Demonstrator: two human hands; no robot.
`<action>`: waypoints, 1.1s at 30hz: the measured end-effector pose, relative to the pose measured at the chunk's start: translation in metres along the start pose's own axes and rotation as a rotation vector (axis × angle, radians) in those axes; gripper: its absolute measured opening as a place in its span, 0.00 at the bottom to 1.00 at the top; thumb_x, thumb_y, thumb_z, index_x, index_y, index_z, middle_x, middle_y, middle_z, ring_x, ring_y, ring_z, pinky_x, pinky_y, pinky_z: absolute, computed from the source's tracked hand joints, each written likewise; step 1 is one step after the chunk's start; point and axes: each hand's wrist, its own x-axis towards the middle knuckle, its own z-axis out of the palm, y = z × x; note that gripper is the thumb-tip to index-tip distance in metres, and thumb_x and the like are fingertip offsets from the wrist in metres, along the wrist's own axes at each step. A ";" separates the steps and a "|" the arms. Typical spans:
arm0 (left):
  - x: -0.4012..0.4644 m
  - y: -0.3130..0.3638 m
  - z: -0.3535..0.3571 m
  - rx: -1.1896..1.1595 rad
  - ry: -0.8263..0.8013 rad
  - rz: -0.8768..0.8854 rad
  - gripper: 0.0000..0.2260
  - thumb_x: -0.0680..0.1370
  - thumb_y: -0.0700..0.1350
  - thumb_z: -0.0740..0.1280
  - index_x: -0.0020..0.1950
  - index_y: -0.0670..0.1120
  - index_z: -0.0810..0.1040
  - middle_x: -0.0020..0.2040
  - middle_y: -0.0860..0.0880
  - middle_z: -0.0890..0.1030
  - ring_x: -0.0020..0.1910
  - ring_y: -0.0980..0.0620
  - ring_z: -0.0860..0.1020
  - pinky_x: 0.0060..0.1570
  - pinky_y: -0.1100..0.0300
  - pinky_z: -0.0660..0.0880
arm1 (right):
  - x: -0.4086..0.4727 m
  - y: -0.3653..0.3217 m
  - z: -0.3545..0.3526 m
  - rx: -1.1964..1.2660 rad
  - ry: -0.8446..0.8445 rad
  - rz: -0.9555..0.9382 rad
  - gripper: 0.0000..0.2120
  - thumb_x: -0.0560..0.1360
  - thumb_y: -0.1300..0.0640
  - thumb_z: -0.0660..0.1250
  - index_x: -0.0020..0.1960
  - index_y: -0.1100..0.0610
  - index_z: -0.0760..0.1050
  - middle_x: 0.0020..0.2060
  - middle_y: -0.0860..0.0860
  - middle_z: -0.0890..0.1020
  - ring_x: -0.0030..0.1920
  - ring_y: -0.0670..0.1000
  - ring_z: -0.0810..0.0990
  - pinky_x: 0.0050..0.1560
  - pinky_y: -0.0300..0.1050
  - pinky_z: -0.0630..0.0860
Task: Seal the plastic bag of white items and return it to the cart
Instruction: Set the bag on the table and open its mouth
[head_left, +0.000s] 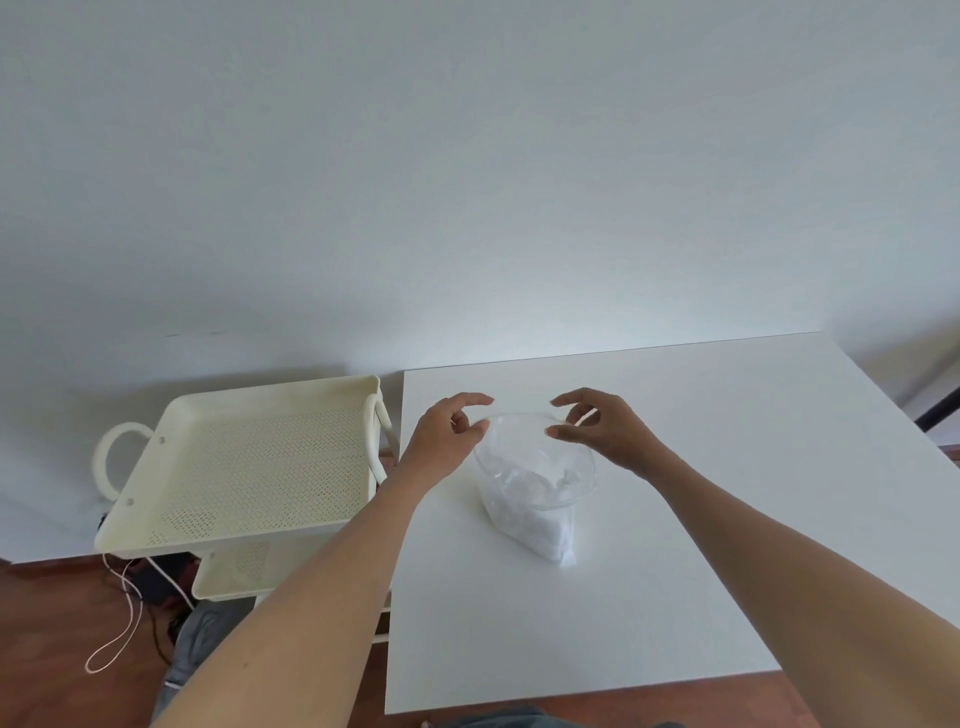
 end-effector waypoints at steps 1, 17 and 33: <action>-0.001 0.001 0.001 -0.011 0.005 0.011 0.11 0.79 0.45 0.71 0.58 0.58 0.83 0.38 0.52 0.70 0.32 0.60 0.70 0.40 0.68 0.70 | -0.007 0.006 0.001 0.002 0.027 -0.021 0.20 0.71 0.48 0.81 0.61 0.45 0.82 0.46 0.51 0.84 0.39 0.47 0.80 0.43 0.36 0.76; 0.000 0.014 0.005 -0.061 -0.127 -0.068 0.14 0.79 0.42 0.64 0.47 0.56 0.88 0.56 0.55 0.78 0.44 0.67 0.79 0.53 0.58 0.76 | -0.093 0.057 0.005 -0.319 0.168 -0.355 0.25 0.78 0.37 0.65 0.71 0.46 0.78 0.54 0.42 0.80 0.46 0.47 0.82 0.47 0.46 0.80; 0.003 0.008 -0.013 -0.006 -0.250 -0.033 0.12 0.79 0.41 0.70 0.60 0.52 0.85 0.56 0.64 0.83 0.54 0.67 0.79 0.53 0.69 0.72 | -0.081 0.062 -0.004 -0.284 0.226 -0.460 0.21 0.73 0.54 0.78 0.64 0.56 0.84 0.54 0.49 0.85 0.44 0.51 0.83 0.44 0.48 0.80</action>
